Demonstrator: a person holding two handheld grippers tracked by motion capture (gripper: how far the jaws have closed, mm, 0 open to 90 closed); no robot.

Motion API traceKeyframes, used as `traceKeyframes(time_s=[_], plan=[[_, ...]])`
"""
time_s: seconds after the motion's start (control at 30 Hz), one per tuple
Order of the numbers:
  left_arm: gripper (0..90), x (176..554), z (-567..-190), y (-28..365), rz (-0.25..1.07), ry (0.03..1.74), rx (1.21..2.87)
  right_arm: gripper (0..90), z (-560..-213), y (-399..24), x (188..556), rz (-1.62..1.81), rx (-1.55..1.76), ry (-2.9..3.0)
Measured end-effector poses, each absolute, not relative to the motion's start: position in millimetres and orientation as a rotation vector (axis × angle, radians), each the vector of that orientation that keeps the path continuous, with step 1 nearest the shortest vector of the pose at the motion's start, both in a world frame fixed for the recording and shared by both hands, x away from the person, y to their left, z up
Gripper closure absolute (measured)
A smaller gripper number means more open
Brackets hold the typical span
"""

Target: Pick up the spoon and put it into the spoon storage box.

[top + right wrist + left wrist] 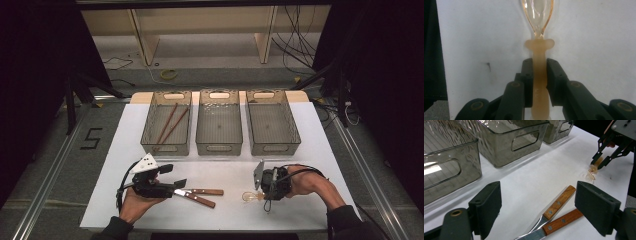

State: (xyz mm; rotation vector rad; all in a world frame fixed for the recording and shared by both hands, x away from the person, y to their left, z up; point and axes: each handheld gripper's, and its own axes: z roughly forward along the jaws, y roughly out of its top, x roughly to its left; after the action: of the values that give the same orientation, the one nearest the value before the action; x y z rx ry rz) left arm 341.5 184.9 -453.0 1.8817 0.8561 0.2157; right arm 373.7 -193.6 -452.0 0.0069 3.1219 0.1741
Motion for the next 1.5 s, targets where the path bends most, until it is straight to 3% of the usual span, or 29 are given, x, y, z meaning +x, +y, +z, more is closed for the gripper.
traceKeyframes(time_s=[0.6,1.0,1.5], plan=[[20.9,343,-454,187,0.223,0.865,1.866,77.7,-423,-200,383,0.528,0.226,2.979],[20.8,343,-454,191,0.234,0.864,1.857,77.7,-405,-193,400,0.822,0.605,2.899],[20.7,343,-455,195,0.250,0.869,1.857,77.7,-385,-170,424,1.054,0.821,2.761]])
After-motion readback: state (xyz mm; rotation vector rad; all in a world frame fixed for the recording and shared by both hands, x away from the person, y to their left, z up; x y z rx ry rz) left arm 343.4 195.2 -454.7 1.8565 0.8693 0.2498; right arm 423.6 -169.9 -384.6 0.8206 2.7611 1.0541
